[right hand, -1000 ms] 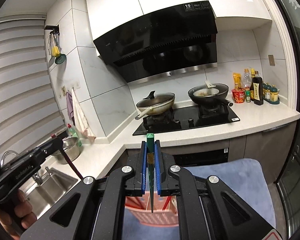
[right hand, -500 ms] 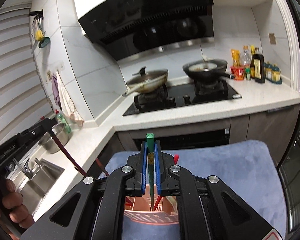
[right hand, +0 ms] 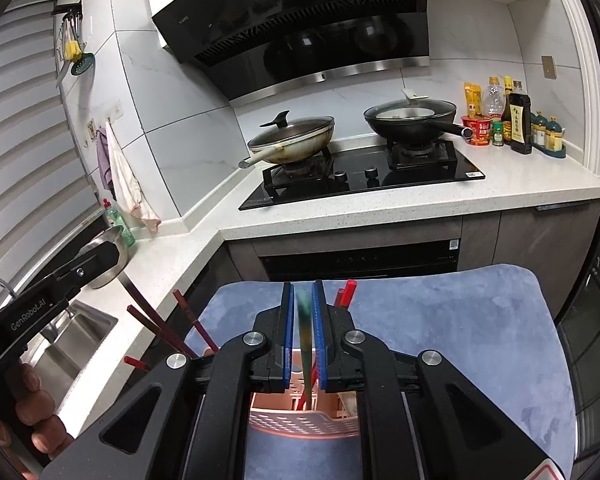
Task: Organize utensils
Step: 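Open both tools and withdraw back over the green chopstick and gold spoon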
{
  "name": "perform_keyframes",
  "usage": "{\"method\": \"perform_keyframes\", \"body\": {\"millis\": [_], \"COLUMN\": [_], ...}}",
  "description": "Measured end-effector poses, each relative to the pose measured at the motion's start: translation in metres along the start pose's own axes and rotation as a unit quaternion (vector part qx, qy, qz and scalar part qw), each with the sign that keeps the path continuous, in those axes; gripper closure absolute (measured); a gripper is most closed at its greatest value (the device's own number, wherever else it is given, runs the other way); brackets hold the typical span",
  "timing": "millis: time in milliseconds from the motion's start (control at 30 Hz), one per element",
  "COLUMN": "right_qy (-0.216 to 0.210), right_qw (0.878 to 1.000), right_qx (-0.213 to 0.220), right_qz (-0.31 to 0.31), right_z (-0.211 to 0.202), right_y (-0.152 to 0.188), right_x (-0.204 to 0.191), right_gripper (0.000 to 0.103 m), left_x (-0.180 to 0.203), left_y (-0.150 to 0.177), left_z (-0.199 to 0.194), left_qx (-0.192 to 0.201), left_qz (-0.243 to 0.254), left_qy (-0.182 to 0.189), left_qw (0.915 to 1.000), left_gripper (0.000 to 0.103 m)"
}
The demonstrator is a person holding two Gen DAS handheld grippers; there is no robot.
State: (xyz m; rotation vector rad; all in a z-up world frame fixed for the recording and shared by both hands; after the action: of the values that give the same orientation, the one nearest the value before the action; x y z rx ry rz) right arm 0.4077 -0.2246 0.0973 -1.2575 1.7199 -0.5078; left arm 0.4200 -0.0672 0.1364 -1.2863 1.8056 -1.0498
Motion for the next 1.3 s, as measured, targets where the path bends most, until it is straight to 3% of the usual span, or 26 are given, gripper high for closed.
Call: {"method": "perform_keyframes", "body": {"millis": [33,100,567,933,1300], "right_qy": [-0.001,0.001,-0.002,0.005,0.029], "right_qw": [1.0,1.0,1.0,0.999,0.997], "right_qx": [0.0,0.001,0.002,-0.022,-0.064], "right_qz": [0.0,0.001,-0.02,-0.03,-0.036], "right_z": [-0.001,-0.003,-0.032,-0.061,-0.091], "right_y": [0.0,0.0,0.017,0.069,0.141], "right_x": [0.0,0.0,-0.011,-0.01,0.005], "right_gripper": [0.091,0.086,0.082,0.082,0.082], "left_x": [-0.001,-0.002,-0.003,0.002,0.015], "left_y": [0.0,0.0,0.012,0.055,0.121], "left_z": [-0.001,-0.004,-0.033,-0.053,-0.074], "left_qx": [0.002,0.006,0.004,-0.026,-0.072], "left_qz": [-0.001,-0.002,0.002,0.01,0.02], "left_qy": [-0.002,-0.006,-0.013,-0.016,-0.013], "left_qw": [1.0,1.0,0.9999,0.9995,0.9971], "left_gripper": [0.073,0.07,0.07,0.07,0.07]}}
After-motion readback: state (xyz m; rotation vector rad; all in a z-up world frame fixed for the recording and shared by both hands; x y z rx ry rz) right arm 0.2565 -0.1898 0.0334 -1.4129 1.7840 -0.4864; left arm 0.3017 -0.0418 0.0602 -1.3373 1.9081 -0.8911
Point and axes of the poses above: each gripper's, at about its wrist camera, not at the fingertips, and z roughly the way its jaws point, x to its right, y to its underside, the point moved 8 cm from there along z, roughly the way its jaws point, and after that the axes turned 11 degrees about z, right-handed, at the moved point
